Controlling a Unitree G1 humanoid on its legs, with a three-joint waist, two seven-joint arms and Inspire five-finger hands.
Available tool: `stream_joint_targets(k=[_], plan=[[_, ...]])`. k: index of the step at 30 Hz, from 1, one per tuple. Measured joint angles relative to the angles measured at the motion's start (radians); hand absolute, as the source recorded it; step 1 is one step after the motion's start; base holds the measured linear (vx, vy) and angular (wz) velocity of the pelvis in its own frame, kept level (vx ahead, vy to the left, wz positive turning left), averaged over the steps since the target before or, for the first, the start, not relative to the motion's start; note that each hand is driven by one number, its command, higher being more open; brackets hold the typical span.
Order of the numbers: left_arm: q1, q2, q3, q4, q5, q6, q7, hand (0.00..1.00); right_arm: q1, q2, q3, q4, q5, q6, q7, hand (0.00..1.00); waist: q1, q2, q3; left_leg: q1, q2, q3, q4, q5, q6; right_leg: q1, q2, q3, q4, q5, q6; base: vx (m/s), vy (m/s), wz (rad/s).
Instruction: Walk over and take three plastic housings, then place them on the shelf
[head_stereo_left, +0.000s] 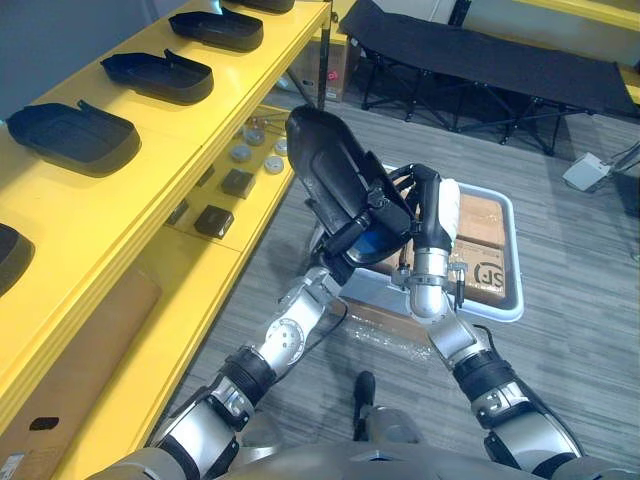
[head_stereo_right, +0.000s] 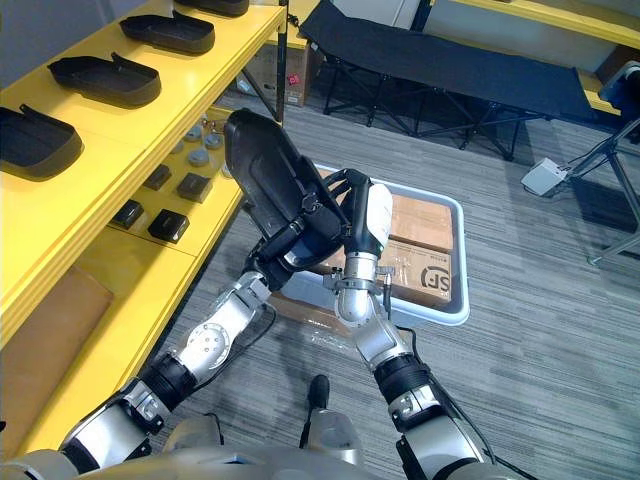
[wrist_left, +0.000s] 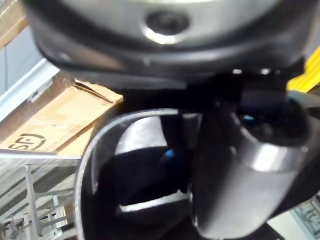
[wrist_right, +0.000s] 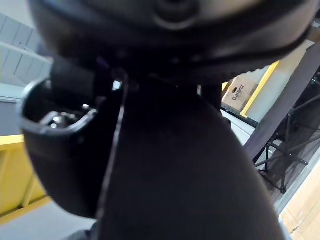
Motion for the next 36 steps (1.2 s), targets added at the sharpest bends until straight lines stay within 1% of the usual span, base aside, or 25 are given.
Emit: stream_joint_targets(k=[2,5,7,8,10,11,12,13,15,18,20,21,23,24,25,26,28,30,32,33,34,35,36], plan=[[0.015,-0.016,0.0,0.0,0.01,-0.021,0.011,0.0,0.017,0.006,0.012,-0.001,0.014,-0.017,-0.002,1.0,0.001,-0.003,-0.003,0.002,0.0,0.0,-0.005,0.0,0.0,0.001,0.0,-0.004,0.0,-0.002,0.0,0.03,-0.001,0.05],[0.021,-0.02,0.003,0.0,0.141,-0.037,0.068,0.0,0.05,0.019,0.029,0.0,0.044,-0.022,-0.017,1.0,0.003,-0.007,-0.012,0.013,0.0,-0.001,-0.019,0.006,0.0,0.006,0.0,-0.005,0.0,0.001,0.004,0.04,-0.001,0.0],[0.027,-0.021,0.016,-0.012,0.305,-0.038,0.125,0.0,0.078,0.028,0.03,0.0,0.071,-0.029,-0.023,1.0,0.005,-0.009,-0.028,0.024,-0.002,0.001,-0.032,0.007,0.001,0.01,0.0,-0.005,0.0,-0.001,0.006,0.04,0.011,-0.02],[0.032,-0.021,0.024,-0.024,0.345,-0.037,0.136,0.0,0.082,0.032,0.032,-0.001,0.072,-0.031,-0.023,1.0,0.004,-0.01,-0.03,0.026,-0.002,0.002,-0.034,0.007,0.001,0.01,0.0,-0.005,0.0,-0.001,0.006,0.03,0.013,-0.04],[0.053,-0.021,0.045,-0.085,0.526,-0.032,0.196,0.0,0.1,0.043,0.031,-0.028,0.103,-0.055,-0.023,1.0,0.005,-0.011,-0.031,0.033,-0.004,0.005,-0.041,0.008,0.003,0.012,-0.001,-0.004,0.0,-0.002,0.006,0.01,0.013,-0.04],[0.06,-0.021,0.053,-0.106,0.576,-0.026,0.206,0.0,0.108,0.043,0.028,-0.041,0.109,-0.059,-0.021,1.0,0.006,-0.011,-0.031,0.035,-0.005,0.005,-0.045,0.01,0.003,0.013,-0.001,-0.004,0.0,-0.003,0.006,0.0,0.0,0.0],[0.082,-0.02,0.077,-0.159,0.678,-0.008,0.219,0.0,0.122,0.043,0.027,-0.067,0.12,-0.073,-0.014,1.0,0.006,-0.011,-0.032,0.038,-0.005,0.005,-0.048,0.011,0.003,0.013,-0.001,-0.004,0.0,-0.004,0.007,0.0,0.0,0.0],[0.092,-0.02,0.089,-0.187,0.718,-0.002,0.222,0.0,0.131,0.043,0.027,-0.084,0.13,-0.079,-0.01,1.0,0.006,-0.011,-0.032,0.038,-0.005,0.005,-0.048,0.011,0.003,0.013,-0.001,-0.005,0.0,-0.004,0.006,0.0,0.0,0.0],[0.119,-0.019,0.132,-0.296,0.871,0.025,0.229,0.0,0.175,0.044,0.029,-0.131,0.164,-0.111,0.033,1.0,0.01,-0.01,-0.034,0.041,-0.005,0.005,-0.049,0.011,0.003,0.015,0.0,-0.005,0.0,-0.007,0.004,0.0,0.0,0.0],[0.174,-0.017,0.172,-0.39,1.026,0.029,0.223,0.0,0.234,0.045,0.032,-0.172,0.24,-0.123,0.108,1.0,0.019,0.001,-0.057,0.047,-0.005,0.008,-0.053,0.009,0.004,0.011,0.0,-0.006,0.0,-0.02,-0.004,0.0,0.0,0.0],[0.213,-0.017,0.186,-0.424,1.093,0.028,0.22,0.0,0.264,0.046,0.039,-0.197,0.277,-0.123,0.149,1.0,0.025,0.008,-0.072,0.047,-0.005,0.01,-0.058,0.004,0.011,0.009,0.0,-0.009,0.0,-0.025,-0.002,0.0,0.002,-0.02],[0.246,-0.017,0.197,-0.442,1.147,0.027,0.22,0.0,0.275,0.047,0.05,-0.212,0.305,-0.127,0.178,1.0,0.025,0.013,-0.08,0.047,-0.005,0.01,-0.061,0.003,0.011,0.008,0.0,-0.012,0.0,-0.026,-0.003,0.0,0.0,0.0],[0.283,-0.017,0.203,-0.452,1.205,0.028,0.225,0.0,0.294,0.049,0.051,-0.235,0.316,-0.135,0.216,1.0,0.025,0.019,-0.084,0.047,-0.005,0.009,-0.063,0.0,0.01,0.008,0.0,-0.016,0.0,-0.028,-0.004,0.0,0.0,0.0],[0.32,-0.015,0.21,-0.453,1.264,0.03,0.24,0.0,0.308,0.048,0.057,-0.26,0.366,-0.147,0.266,1.0,0.026,0.024,-0.088,0.047,-0.005,0.007,-0.063,-0.005,0.009,0.007,0.001,-0.016,0.0,-0.028,-0.005,0.0,0.0,0.0],[0.34,-0.014,0.217,-0.453,1.29,0.03,0.249,0.0,0.312,0.047,0.062,-0.27,0.397,-0.148,0.299,1.0,0.026,0.027,-0.09,0.047,-0.005,0.007,-0.063,-0.007,0.009,0.007,0.001,-0.016,0.0,-0.028,-0.005,0.0,0.0,0.0],[0.353,-0.013,0.219,-0.455,1.297,0.03,0.252,0.0,0.314,0.044,0.064,-0.271,0.415,-0.148,0.326,1.0,0.026,0.027,-0.09,0.047,-0.005,0.008,-0.063,-0.008,0.009,0.007,0.001,-0.016,0.0,-0.028,-0.005,0.04,0.023,-0.01],[0.39,-0.008,0.221,-0.476,1.347,0.031,0.262,0.0,0.351,0.022,0.069,-0.274,0.492,-0.148,0.447,1.0,0.032,0.027,-0.091,0.047,-0.005,0.008,-0.062,-0.011,0.007,0.007,0.002,-0.016,0.0,-0.031,-0.006,0.04,0.028,-0.01],[0.422,0.001,0.237,-0.493,1.378,0.031,0.28,0.0,0.379,0.003,0.073,-0.296,0.537,-0.144,0.523,1.0,0.032,0.028,-0.092,0.046,-0.005,0.01,-0.06,-0.013,0.007,0.005,0.002,-0.015,0.0,-0.032,-0.005,0.04,0.029,-0.03],[0.445,0.002,0.262,-0.501,1.379,0.033,0.304,0.0,0.411,-0.02,0.074,-0.337,0.61,-0.142,0.605,1.0,0.031,0.028,-0.092,0.046,-0.005,0.012,-0.052,-0.019,0.011,0.006,0.003,-0.014,0.0,-0.027,0.003,0.04,0.031,-0.06],[0.459,0.002,0.287,-0.501,1.379,0.043,0.328,0.0,0.435,-0.032,0.07,-0.378,0.719,-0.141,0.685,1.0,0.032,0.029,-0.093,0.043,-0.005,0.012,-0.046,-0.025,0.014,0.005,0.003,-0.012,0.0,-0.026,0.004,0.03,0.024,-0.08],[0.469,0.002,0.304,-0.501,1.378,0.051,0.342,0.0,0.447,-0.034,0.062,-0.397,0.782,-0.136,0.739,1.0,0.031,0.03,-0.094,0.042,-0.005,0.013,-0.045,-0.027,0.015,0.007,0.003,-0.011,0.0,-0.025,0.005,0.04,0.031,-0.11],[0.491,0.002,0.342,-0.5,1.378,0.062,0.369,0.0,0.474,-0.035,0.044,-0.432,0.885,-0.128,0.838,1.0,0.028,0.029,-0.096,0.042,-0.005,0.018,-0.044,-0.03,0.018,0.005,0.003,-0.009,0.0,-0.022,0.009,0.04,0.029,-0.12],[0.513,0.001,0.381,-0.5,1.377,0.073,0.395,0.0,0.503,-0.037,0.015,-0.459,0.988,-0.096,0.953,1.0,0.027,0.029,-0.097,0.041,-0.005,0.02,-0.041,-0.033,0.02,0.005,0.003,-0.008,0.003,-0.021,0.01,0.03,0.028,-0.11]])
